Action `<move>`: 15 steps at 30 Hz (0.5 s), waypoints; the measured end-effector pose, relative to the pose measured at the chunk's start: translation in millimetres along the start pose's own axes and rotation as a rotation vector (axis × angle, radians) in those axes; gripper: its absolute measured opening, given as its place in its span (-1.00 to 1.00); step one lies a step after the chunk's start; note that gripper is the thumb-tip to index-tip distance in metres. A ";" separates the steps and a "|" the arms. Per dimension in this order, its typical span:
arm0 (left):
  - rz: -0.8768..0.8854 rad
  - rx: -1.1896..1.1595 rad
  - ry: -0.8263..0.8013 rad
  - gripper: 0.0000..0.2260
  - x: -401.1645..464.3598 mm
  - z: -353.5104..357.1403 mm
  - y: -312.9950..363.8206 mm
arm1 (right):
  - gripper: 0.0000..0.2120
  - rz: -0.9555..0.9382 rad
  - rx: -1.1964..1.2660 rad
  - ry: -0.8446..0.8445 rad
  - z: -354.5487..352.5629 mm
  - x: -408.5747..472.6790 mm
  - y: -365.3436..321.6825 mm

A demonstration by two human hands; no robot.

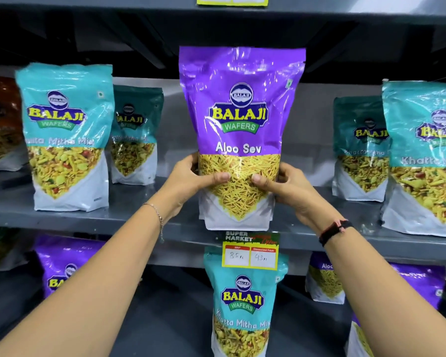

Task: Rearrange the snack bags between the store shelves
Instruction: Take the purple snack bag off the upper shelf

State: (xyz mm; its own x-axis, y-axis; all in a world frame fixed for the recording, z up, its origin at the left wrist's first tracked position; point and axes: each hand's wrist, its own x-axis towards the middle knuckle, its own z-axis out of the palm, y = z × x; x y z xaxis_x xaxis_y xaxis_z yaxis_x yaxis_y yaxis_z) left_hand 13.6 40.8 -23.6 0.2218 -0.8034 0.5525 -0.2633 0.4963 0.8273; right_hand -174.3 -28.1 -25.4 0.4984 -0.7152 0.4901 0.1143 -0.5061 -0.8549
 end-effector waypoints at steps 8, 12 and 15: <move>0.029 0.009 0.174 -0.36 -102.8 -65.5 -0.2 | -0.59 -0.120 -0.023 -0.121 88.4 -57.0 3.7; -0.061 0.020 0.247 -0.34 -158.7 -90.3 -35.3 | -0.53 -0.079 -0.100 -0.177 133.8 -83.2 48.5; -0.160 0.025 0.282 -0.35 -190.9 -102.9 -76.8 | -0.58 -0.003 -0.131 -0.225 161.5 -102.2 89.2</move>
State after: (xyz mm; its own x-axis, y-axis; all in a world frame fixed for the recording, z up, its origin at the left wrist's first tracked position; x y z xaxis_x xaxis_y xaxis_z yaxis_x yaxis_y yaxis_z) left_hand 88.0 189.9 -182.2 0.5130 -0.7458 0.4251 -0.2263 0.3601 0.9050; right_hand -76.2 77.7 -179.3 0.6787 -0.5955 0.4298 0.0111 -0.5769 -0.8167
